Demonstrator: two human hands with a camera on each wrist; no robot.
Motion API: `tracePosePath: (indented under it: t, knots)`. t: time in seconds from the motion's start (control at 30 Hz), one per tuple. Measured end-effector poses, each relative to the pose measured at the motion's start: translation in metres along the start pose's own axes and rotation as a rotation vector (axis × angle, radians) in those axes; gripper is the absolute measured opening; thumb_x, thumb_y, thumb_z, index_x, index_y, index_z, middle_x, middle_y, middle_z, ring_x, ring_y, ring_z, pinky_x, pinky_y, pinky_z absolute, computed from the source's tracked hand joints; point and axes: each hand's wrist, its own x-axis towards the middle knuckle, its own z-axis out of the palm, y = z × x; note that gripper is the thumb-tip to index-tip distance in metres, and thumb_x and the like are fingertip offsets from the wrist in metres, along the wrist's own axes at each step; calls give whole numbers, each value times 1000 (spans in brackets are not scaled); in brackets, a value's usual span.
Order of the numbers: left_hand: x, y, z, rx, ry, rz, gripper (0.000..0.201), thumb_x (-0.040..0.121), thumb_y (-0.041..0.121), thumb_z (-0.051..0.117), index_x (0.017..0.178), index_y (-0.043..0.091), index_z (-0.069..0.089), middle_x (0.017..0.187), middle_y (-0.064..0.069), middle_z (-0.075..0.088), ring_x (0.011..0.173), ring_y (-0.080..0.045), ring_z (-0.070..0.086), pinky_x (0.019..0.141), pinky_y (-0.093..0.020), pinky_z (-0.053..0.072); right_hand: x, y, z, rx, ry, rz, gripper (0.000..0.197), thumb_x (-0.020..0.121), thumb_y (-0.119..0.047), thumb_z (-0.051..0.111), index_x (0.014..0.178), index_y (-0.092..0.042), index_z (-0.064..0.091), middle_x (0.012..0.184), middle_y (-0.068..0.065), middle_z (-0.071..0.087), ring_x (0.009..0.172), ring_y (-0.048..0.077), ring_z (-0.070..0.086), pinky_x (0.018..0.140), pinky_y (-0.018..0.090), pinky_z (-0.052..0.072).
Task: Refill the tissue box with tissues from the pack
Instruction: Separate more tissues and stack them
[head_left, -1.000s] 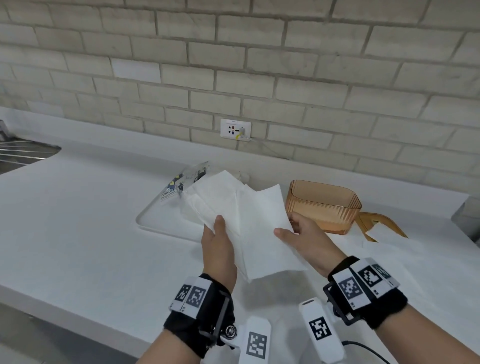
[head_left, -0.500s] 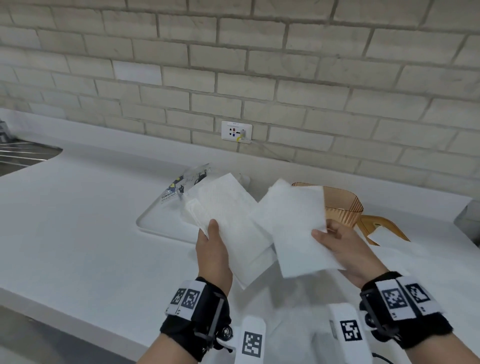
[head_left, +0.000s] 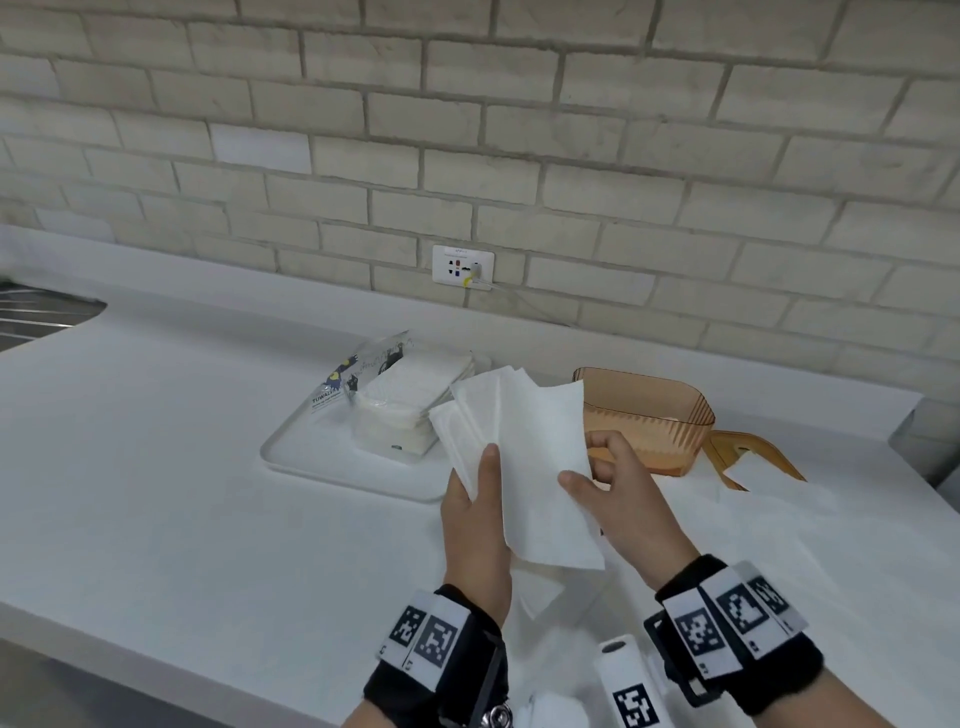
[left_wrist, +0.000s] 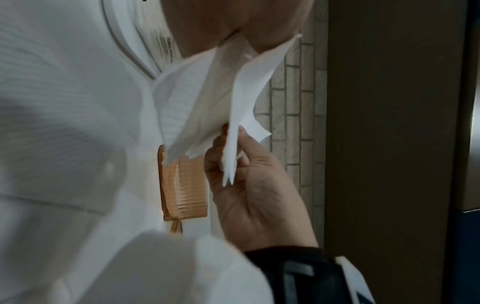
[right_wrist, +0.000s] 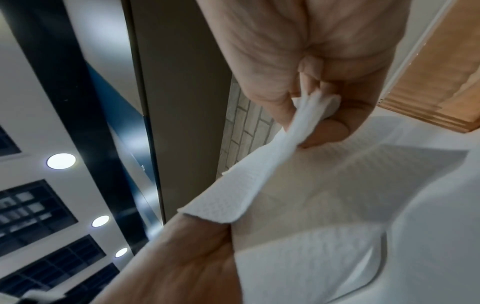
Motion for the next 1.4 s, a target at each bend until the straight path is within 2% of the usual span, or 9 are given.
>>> tracePosePath:
  t: [0.1,0.3,0.5,0.6,0.8,1.0,1.13,1.27,1.4]
  knots:
    - [3,0,-3,12,18,-16,19,97,26,50,104,19,66,95,-2,74,86,-19,70,71,-31,56,0,-3,-2,-34,-38,-30,26,90,-18,60,110,-26,46,101,-1,68,88,17,66,54,18,46]
    - [6,0,-6,36,12,-23,20,97,23,50,104,17,68,97,-2,73,89,-18,67,78,-33,53,12,-17,-10,45,11,-71,13,93,-19,54,93,-29,62,100,-9,67,95,13,63,76,23,48]
    - [9,8,-8,3,13,-39,22,98,22,49,114,20,64,110,-2,72,105,-22,66,96,-43,51,30,-31,-18,-18,102,-117,13,91,-22,57,88,-13,66,100,9,68,98,29,61,89,37,47]
    - [12,8,-8,0,24,-51,21,98,22,50,112,19,65,107,-4,72,103,-23,66,94,-43,51,32,-30,-13,-36,114,-143,11,91,-21,57,86,-16,65,97,7,68,93,26,62,83,35,48]
    - [14,1,-5,65,27,-110,22,98,18,48,110,16,65,105,-6,71,99,-24,67,91,-44,53,35,-15,7,-104,138,-217,6,89,-19,61,94,-21,58,87,-14,63,79,1,58,62,5,41]
    - [23,-2,-8,58,84,-125,16,99,16,46,106,18,60,100,-3,67,92,-20,64,78,-33,53,46,-3,-1,-41,275,-165,9,91,-21,58,85,-17,63,79,-9,62,80,14,57,68,20,42]
    - [30,1,-15,86,75,-144,21,99,17,46,115,17,58,108,-5,66,102,-25,62,94,-43,50,45,-13,-22,79,283,-101,9,93,-22,54,89,-26,61,91,-4,67,82,16,63,67,25,48]
    - [38,6,-20,181,-42,-194,19,99,18,44,112,17,58,106,-6,67,100,-26,62,90,-40,51,48,-39,-48,243,199,-128,11,95,-20,52,100,-19,61,90,-5,69,75,8,67,60,18,53]
    - [39,12,-17,232,-192,-245,23,99,20,46,118,16,58,110,-6,69,99,-23,65,77,-33,53,57,-44,-41,-96,63,-154,16,93,-24,54,83,-13,62,72,-3,63,64,15,56,57,22,42]
